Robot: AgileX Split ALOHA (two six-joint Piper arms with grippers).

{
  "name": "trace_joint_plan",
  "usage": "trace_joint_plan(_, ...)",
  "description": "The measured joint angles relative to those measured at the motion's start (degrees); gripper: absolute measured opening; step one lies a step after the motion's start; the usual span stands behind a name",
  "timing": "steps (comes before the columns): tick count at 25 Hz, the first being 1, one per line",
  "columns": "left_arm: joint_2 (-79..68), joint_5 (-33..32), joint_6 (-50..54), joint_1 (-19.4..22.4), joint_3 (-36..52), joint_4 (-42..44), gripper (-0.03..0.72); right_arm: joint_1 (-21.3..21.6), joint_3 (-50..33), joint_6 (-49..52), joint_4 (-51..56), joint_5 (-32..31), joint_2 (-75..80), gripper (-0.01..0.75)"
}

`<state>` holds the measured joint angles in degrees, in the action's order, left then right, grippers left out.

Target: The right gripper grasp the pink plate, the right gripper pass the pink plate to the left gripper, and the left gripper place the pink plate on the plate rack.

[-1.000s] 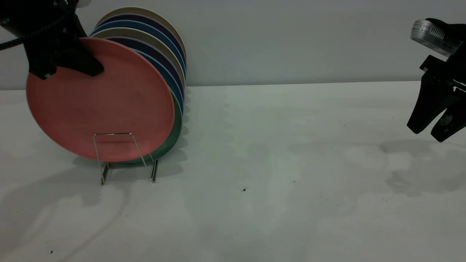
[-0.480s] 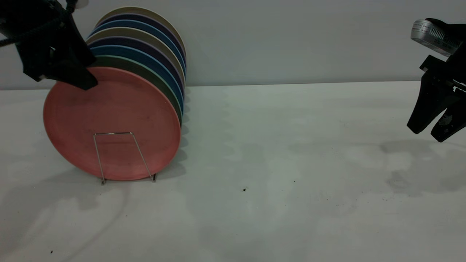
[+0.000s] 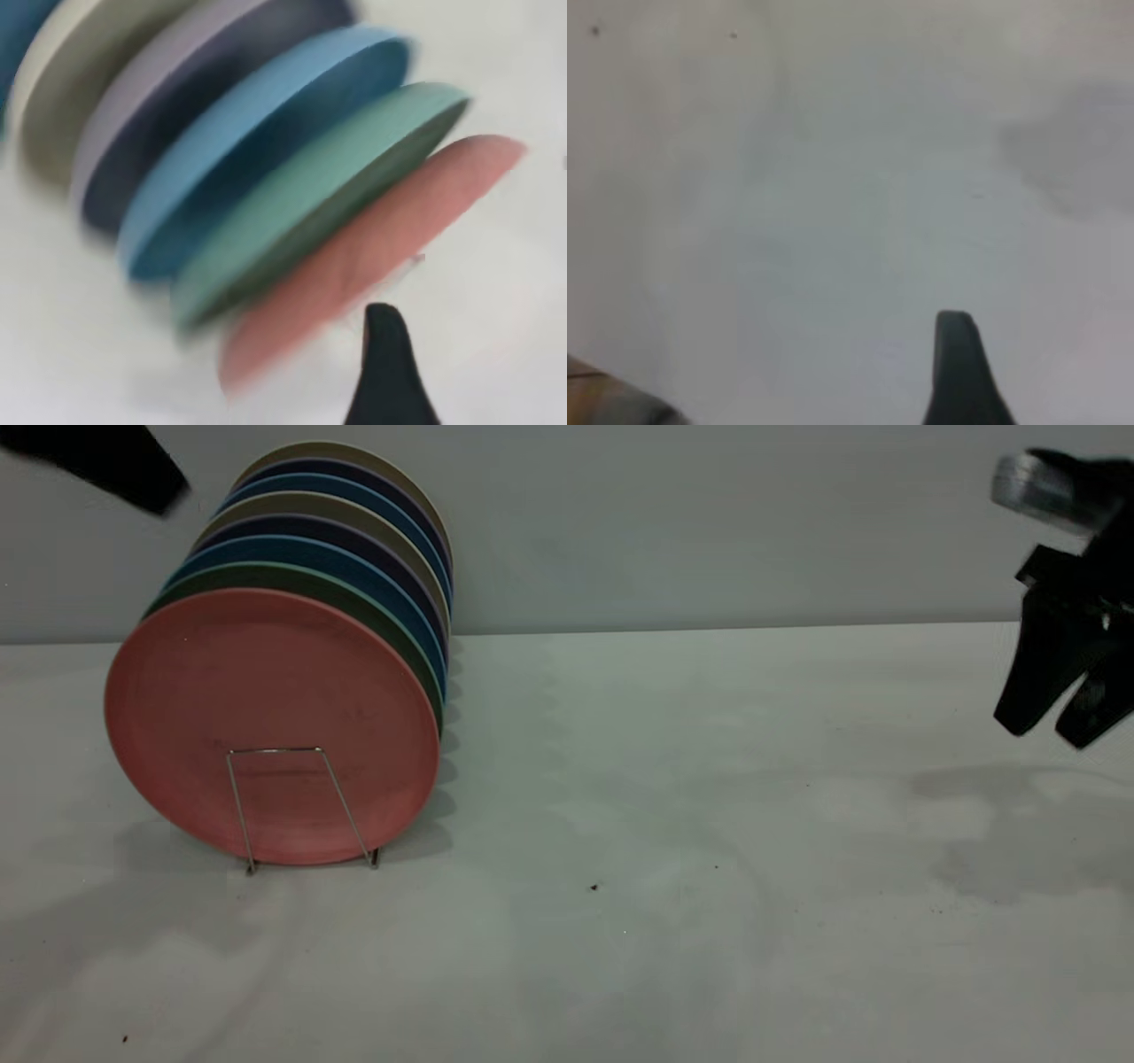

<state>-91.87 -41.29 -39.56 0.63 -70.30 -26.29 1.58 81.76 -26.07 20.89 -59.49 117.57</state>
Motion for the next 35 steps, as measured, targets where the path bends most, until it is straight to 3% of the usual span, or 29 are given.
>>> trace_joint_plan(4, 3.41, -4.94, 25.38, 1.52, 0.00, 13.52, 0.538, -7.87, 0.00, 11.63, -17.25, -0.39, -6.27, 0.500)
trace_joint_plan(7, 6.50, -8.78, 31.15, 1.52, 0.00, 19.89, 0.536, -11.59, -0.22, 19.05, -26.57, -4.76, -11.36, 0.500)
trace_joint_plan(11, 13.51, -13.30, 31.14, 1.52, 1.57, 21.25, 0.516, -12.62, -3.85, 23.36, -29.55, -9.22, -20.99, 0.500)
trace_joint_plan(25, 53.69, -15.06, 31.36, 1.52, 28.47, 21.16, 0.477, -12.62, -32.76, 21.32, -23.44, -11.58, -72.20, 0.500)
trace_joint_plan(35, 75.01, -20.69, 32.12, 1.52, 36.83, 21.15, 0.476, -12.62, -47.24, 19.98, -23.32, -10.47, -103.79, 0.500)
